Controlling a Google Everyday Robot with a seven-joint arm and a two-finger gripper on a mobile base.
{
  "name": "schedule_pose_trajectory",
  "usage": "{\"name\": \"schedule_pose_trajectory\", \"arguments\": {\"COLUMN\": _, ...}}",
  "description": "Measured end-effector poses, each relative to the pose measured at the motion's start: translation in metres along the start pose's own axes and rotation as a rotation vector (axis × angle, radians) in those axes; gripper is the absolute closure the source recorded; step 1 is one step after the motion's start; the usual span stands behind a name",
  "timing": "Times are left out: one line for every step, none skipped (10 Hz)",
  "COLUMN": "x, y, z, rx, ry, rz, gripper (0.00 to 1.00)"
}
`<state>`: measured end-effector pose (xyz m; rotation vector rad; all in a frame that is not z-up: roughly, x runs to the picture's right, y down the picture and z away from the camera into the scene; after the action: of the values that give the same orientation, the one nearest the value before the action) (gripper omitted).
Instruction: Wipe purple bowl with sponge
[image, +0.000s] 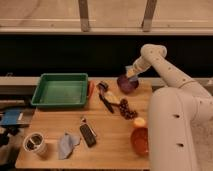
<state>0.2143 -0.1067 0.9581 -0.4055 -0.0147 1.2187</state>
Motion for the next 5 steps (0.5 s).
{"name": "schedule_pose_trajectory", "arguments": {"x": -0.008, "y": 0.002, "z": 0.008, "rx": -0.007, "ry": -0.003, "rz": -0.006, "gripper": 0.91}}
{"name": "schedule_pose_trajectory", "arguments": {"x": -0.018, "y": 0.009, "z": 0.015, "rx": -0.022, "ry": -0.006, "rz": -0.021, "gripper": 0.91}}
{"name": "schedule_pose_trajectory", "arguments": {"x": -0.027, "y": 0.021, "z": 0.023, "rx": -0.042, "ry": -0.003, "rz": -0.047, "gripper": 0.91}}
{"name": "schedule_pose_trajectory", "arguments": {"x": -0.034, "y": 0.036, "z": 0.030, "rx": -0.068, "ry": 0.004, "rz": -0.083, "gripper": 0.91}}
{"name": "schedule_pose_trajectory", "arguments": {"x": -0.036, "y": 0.051, "z": 0.033, "rx": -0.091, "ry": 0.010, "rz": -0.112, "gripper": 0.91}}
